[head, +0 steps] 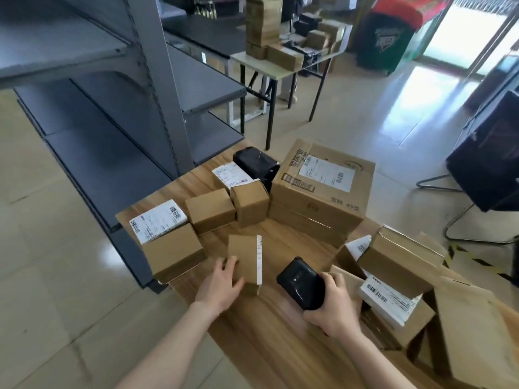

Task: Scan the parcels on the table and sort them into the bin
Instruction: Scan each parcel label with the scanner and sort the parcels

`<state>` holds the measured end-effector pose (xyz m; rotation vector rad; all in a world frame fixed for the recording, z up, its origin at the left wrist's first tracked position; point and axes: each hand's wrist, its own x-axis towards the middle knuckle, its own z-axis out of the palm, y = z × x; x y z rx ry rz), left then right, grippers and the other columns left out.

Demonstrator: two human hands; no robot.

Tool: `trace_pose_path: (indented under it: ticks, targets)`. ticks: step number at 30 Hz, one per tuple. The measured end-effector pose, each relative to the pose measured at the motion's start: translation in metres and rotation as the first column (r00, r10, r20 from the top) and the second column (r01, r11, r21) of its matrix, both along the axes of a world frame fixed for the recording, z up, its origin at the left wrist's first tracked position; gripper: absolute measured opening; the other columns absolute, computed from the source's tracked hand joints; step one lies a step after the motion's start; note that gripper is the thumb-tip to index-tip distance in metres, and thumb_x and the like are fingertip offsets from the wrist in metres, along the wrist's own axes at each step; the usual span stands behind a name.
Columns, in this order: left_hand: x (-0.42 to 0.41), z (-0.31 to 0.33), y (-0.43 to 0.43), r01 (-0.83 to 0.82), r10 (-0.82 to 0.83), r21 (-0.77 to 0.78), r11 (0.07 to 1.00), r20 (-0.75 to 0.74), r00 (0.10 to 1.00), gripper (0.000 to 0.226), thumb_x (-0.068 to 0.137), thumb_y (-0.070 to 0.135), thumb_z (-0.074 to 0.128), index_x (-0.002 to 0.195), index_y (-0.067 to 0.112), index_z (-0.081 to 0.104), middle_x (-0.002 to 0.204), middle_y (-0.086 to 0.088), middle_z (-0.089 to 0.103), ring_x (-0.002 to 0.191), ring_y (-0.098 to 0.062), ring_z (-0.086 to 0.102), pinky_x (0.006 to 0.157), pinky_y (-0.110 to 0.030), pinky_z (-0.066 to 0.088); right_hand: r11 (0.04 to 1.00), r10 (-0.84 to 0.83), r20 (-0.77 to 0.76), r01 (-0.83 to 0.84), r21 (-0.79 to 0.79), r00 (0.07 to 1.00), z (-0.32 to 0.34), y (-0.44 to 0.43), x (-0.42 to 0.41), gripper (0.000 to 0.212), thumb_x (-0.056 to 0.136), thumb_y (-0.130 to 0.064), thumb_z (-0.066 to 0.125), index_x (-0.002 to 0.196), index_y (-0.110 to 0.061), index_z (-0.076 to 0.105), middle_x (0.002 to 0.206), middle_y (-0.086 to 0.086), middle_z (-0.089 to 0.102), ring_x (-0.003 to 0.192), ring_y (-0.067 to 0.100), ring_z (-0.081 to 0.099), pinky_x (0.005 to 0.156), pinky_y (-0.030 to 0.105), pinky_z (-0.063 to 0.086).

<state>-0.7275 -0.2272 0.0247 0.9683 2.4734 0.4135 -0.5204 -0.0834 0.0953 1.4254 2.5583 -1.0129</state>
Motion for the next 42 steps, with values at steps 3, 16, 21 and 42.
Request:
trace_pose_path:
  ticks: [3,16,21,42]
  targets:
    - [-0.004,-0.003,-0.003,-0.008,0.008,-0.015,1.000,-0.030,1.000,0.055,0.095,0.052,0.040,0.144,0.032,0.025,0.157,-0.004,0.017,0.125,-0.025,0.049,0.094,-0.039,0.052,1.000,0.000,-0.021,0.000,-0.002,1.000,-0.003,-0.002,-0.005,0.120,0.035,-0.068,0.058,0.141,-0.016,0.042,0.128,-0.007,0.039,0.112,0.020,0.051,0.093,0.042,0.052]
    - [0.020,0.006,0.040,0.103,-0.122,-0.095,0.990,-0.217,0.969,0.070,0.092,0.051,0.052,0.151,0.031,0.019,0.153,-0.008,0.017,0.142,-0.032,0.014,0.109,-0.045,0.037,0.999,-0.014,0.100,0.009,0.047,0.995,-0.003,0.005,0.008,0.112,0.041,-0.065,0.061,0.141,-0.020,0.041,0.128,-0.005,0.040,0.107,0.023,0.052,0.089,0.038,0.048]
    - [-0.006,0.008,0.023,0.110,-0.107,0.116,0.987,-0.035,0.994,0.066,0.090,0.049,0.053,0.147,0.031,0.025,0.150,-0.001,0.022,0.136,-0.021,0.022,0.106,-0.039,0.038,0.996,-0.032,0.106,0.024,0.080,0.994,-0.002,0.003,0.004,0.122,0.031,-0.072,0.045,0.141,-0.020,0.042,0.129,-0.005,0.041,0.109,0.024,0.052,0.093,0.041,0.049]
    - [-0.008,-0.004,0.005,-0.057,0.059,0.123,0.991,-0.010,0.998,0.098,0.077,0.045,0.076,0.151,0.034,0.013,0.136,-0.004,0.026,0.125,-0.023,0.035,0.101,-0.037,0.043,0.979,0.126,0.095,-0.139,0.150,0.988,0.005,-0.003,0.004,0.093,0.064,-0.049,0.078,0.143,-0.022,0.037,0.141,-0.005,0.035,0.128,0.019,0.043,0.104,0.041,0.036]
